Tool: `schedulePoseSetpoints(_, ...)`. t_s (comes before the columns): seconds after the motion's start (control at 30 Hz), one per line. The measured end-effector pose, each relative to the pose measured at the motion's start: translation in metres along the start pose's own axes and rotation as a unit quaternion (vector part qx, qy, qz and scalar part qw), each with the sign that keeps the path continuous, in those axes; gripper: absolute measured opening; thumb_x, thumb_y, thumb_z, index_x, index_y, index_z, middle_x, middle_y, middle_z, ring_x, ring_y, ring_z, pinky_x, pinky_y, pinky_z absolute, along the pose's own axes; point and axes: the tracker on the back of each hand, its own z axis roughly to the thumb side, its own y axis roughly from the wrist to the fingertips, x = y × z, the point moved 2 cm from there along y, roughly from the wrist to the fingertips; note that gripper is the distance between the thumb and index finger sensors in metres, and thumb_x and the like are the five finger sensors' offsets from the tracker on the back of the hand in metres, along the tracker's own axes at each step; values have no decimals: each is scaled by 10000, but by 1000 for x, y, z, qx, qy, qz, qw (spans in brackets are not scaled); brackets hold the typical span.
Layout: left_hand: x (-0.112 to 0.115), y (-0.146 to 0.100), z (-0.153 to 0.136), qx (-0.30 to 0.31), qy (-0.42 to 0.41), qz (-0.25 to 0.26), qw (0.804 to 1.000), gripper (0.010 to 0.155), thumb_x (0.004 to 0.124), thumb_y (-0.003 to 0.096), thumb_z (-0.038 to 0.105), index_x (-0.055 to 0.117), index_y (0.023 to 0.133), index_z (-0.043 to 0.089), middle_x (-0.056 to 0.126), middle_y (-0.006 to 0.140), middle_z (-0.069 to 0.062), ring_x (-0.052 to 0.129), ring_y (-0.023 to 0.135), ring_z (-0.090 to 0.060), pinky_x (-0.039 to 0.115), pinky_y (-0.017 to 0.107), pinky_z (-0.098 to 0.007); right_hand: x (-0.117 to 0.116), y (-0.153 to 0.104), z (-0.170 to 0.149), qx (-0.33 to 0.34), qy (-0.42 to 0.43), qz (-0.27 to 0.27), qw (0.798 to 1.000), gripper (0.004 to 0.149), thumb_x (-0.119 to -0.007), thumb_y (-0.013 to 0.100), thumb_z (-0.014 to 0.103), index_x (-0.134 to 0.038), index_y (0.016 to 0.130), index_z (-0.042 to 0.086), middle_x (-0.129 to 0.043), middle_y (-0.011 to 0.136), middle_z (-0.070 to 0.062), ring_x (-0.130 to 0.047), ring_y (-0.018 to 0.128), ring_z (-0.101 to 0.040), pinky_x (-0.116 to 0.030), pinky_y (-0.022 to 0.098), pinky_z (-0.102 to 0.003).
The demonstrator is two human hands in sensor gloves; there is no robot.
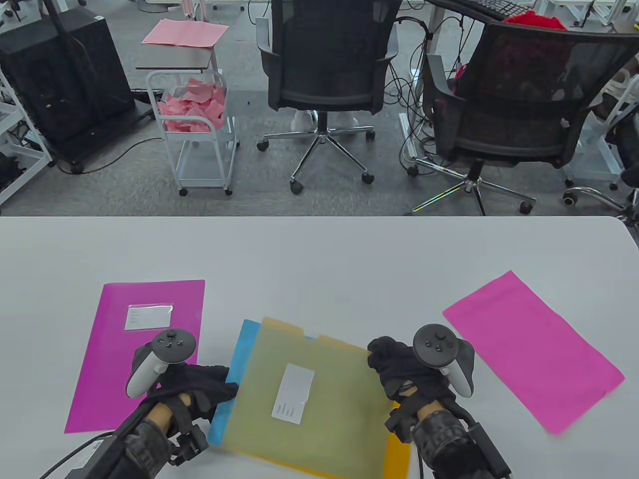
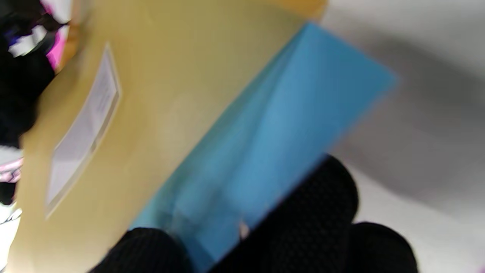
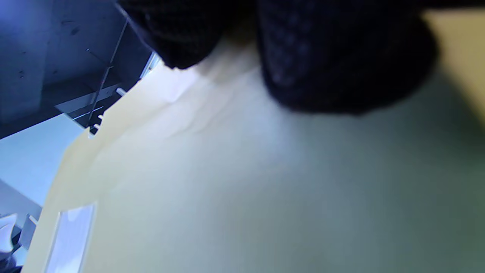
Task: Insert cardstock into L-shaped folders
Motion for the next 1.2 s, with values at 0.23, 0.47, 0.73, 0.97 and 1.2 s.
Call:
schedulePoseSetpoints(0.23, -11, -1, -23, -6, -12, 11, 1000, 852, 772, 408, 655, 474, 1062, 198, 780, 978, -115, 1038, 677, -318, 780, 551, -549, 1, -1, 14, 66, 23, 20, 997, 434, -785, 347, 347, -723, 743, 181, -869, 489, -178, -960, 85, -225, -845, -13, -330)
schedulePoseSetpoints(0.47, 5, 7, -15, 69, -167, -39, 983, 817, 759, 466, 535, 351, 1072, 169, 792, 967, -92, 1043, 702, -295, 797, 556, -516, -3, -4, 34, 102, 19, -1, 995, 435, -784, 344, 350, -724, 739, 179, -872, 486, -172, -962, 82, -221, -846, -16, -326)
schedulePoseSetpoints(0.73, 14, 12, -7, 78, -268, -41, 959, 571, 820, 454, 296, 622, 970, 151, 975, 758, -64, 1154, 540, -234, 898, 480, -459, -3, -2, 16, 63, 35, -5, 997, 438, -782, 349, 354, -718, 740, 168, -870, 483, -171, -960, 83, -216, -846, -15, -324)
schedulePoseSetpoints(0.97, 14, 16, 4, 82, -184, 7, 979, 553, 936, 383, 425, 719, 868, 270, 980, 601, 22, 1085, 355, -165, 864, 487, -453, -2, -2, 9, 39, 18, -10, 999, 438, -782, 351, 355, -717, 739, 164, -870, 478, -171, -959, 78, -215, -844, -19, -324)
schedulePoseSetpoints(1.2, 30, 21, -5, 133, -295, -117, 939, 700, 494, 479, 632, 494, 1058, 237, 840, 942, -57, 1020, 746, -295, 759, 614, -520, -5, 1, 1, 14, 11, 1, 1000, 443, -780, 360, 355, -704, 749, 156, -864, 482, -178, -961, 80, -220, -845, -17, -329)
